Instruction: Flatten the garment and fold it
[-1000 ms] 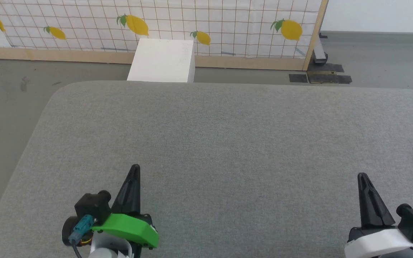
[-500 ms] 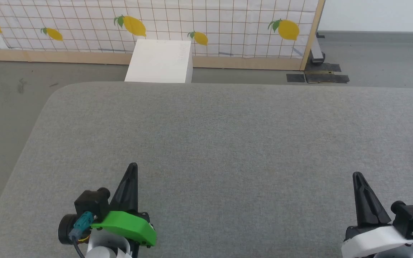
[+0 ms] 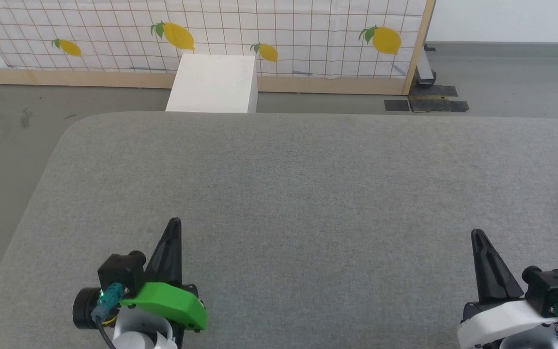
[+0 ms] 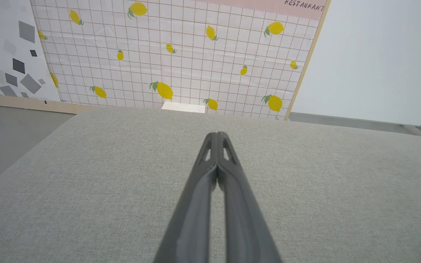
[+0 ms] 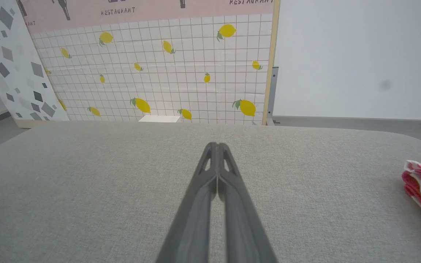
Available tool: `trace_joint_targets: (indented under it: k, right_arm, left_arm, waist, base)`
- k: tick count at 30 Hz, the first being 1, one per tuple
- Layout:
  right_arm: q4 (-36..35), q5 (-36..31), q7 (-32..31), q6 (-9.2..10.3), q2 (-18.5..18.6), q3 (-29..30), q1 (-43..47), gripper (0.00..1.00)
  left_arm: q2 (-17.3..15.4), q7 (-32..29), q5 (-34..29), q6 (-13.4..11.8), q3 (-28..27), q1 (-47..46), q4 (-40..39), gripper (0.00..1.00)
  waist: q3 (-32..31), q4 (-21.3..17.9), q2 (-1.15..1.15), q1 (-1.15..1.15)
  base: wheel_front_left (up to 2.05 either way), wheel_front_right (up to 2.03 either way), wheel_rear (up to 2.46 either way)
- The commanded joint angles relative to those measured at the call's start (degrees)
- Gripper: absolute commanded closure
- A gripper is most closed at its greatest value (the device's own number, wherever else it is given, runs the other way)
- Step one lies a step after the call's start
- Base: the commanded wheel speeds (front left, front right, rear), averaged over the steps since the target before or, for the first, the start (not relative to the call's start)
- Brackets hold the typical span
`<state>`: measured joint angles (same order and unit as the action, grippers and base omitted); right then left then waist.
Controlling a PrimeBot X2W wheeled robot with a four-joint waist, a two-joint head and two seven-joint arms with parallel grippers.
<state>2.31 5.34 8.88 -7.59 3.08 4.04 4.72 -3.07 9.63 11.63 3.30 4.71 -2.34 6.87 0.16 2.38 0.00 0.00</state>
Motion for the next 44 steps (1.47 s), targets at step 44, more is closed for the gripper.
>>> trace_joint_targets:
  k: [44]
  right_arm:
    - [-1.48,-3.32,-5.19,0.07,-0.15,-2.39,-3.10,1.00]
  left_arm:
    - [0.14,-5.64,-7.00,-2.08,-2.77,1.69,-4.05,1.00]
  waist:
    - [-0.09,-1.37,0.00,0.00]
  base:
    - [0.00,0.00,0.00]
